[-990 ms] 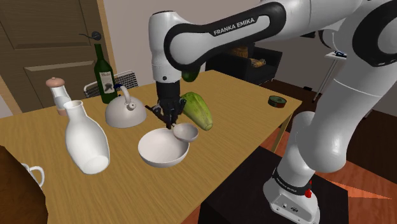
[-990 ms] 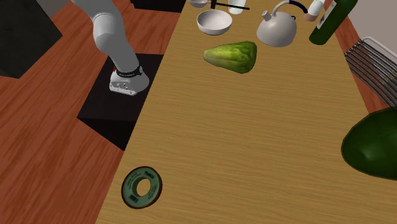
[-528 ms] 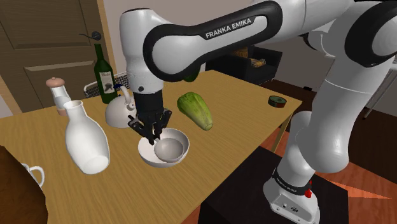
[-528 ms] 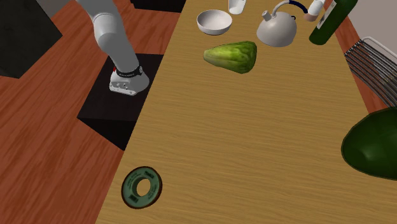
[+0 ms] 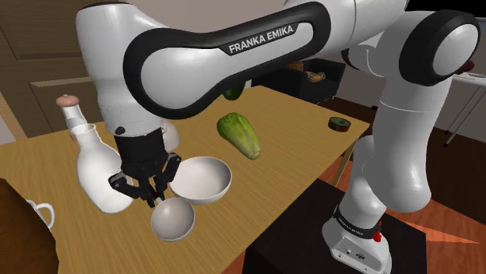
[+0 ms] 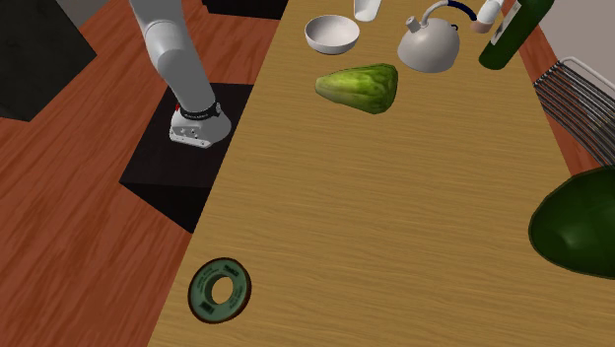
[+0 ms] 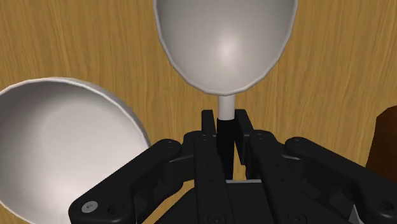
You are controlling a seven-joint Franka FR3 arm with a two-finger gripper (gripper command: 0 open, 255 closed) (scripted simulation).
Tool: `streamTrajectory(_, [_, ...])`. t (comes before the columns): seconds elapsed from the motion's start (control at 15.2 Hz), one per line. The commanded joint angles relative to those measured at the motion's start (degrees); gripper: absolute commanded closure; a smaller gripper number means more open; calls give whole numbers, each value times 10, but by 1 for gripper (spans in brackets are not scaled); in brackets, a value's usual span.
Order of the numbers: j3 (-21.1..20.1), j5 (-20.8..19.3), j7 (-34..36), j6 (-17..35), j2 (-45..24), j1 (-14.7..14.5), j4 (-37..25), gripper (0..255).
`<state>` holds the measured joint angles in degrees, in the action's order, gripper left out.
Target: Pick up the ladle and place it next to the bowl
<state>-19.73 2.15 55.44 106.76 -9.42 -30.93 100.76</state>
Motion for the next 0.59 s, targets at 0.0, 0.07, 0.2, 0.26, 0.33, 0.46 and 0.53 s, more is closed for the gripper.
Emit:
streamTrajectory(0.0, [-8, -11, 26, -5, -30, -15, -35, 255])
streamTrajectory(0.07, [-11, -17, 39, -10, -47, -25, -56, 255])
streamTrajectory(0.2, [-17, -30, 65, -21, -81, -44, -102, 255])
streamTrajectory(0.26, [-19, -37, 78, -28, -100, -55, -127, 255])
streamTrajectory(0.33, [-21, -44, 90, -35, -119, -66, -153, 255])
streamTrajectory(0.46, [-21, -48, 96, -33, -130, -73, -161, 255])
streamTrajectory(0.53, [-21, -48, 96, -25, -131, -72, -154, 255])
